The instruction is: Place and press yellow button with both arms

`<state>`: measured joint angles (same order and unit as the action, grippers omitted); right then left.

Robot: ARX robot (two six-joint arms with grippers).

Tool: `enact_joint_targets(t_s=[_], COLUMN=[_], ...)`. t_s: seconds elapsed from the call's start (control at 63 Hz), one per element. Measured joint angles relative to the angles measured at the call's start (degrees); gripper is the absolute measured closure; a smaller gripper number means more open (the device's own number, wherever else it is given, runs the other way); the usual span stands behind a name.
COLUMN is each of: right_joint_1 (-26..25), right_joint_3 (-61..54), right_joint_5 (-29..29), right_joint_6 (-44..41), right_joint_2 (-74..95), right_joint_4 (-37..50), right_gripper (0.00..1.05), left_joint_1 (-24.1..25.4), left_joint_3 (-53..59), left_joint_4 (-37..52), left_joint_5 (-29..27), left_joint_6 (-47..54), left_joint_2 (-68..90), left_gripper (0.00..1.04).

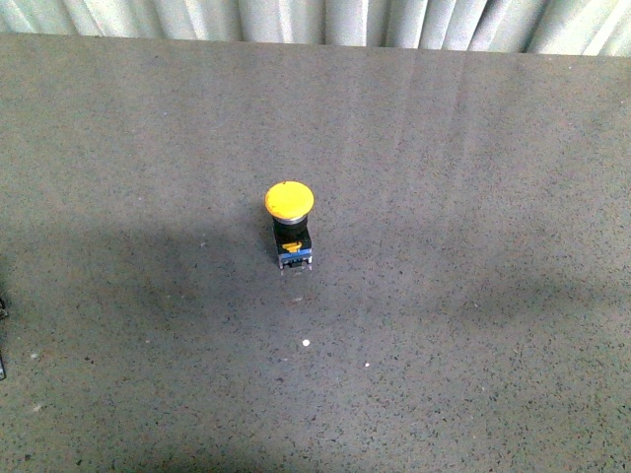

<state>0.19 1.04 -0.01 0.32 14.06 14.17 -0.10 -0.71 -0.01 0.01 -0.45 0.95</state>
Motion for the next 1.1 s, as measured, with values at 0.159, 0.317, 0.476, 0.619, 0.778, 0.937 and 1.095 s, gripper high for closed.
enact_joint_targets(t_s=[0.159,0.317,0.476,0.619,0.778,0.937,1.095], right_joint_1=[0.0,0.0,0.0,0.0,0.0,0.0,0.0], right_joint_3=[0.0,0.02,0.02,0.02,0.02,0.02,0.02], right_joint_5=[0.02,0.09,0.13,0.11,0.11,0.11,0.11], right_joint_6=[0.0,0.0,-0.02,-0.11,-0.11,-0.11,-0.11], right_joint_2=[-2.84,-13.2,-13.64,-13.73,-13.75,-13.73,-13.75], right_joint_4=[-2.86,-13.73,-13.99,-13.99,-13.99,-13.99,-13.99], right_gripper=[1.03,1.03,1.03,0.86,0.58,0.3,0.08], left_joint_1=[0.0,0.0,0.0,0.0,0.0,0.0,0.0], left_joint_3=[0.0,0.0,0.0,0.0,0.0,0.0,0.0], left_joint_4=[0.0,-0.02,0.0,0.0,0.0,0.0,0.0], left_joint_5=[0.0,0.0,0.0,0.0,0.0,-0.02,0.0], left_joint_6=[0.0,0.0,0.0,0.0,0.0,0.0,0.15], left_joint_2=[0.0,0.0,0.0,0.0,0.0,0.0,0.0], left_gripper=[1.03,1.03,1.03,0.87,0.58,0.3,0.09])
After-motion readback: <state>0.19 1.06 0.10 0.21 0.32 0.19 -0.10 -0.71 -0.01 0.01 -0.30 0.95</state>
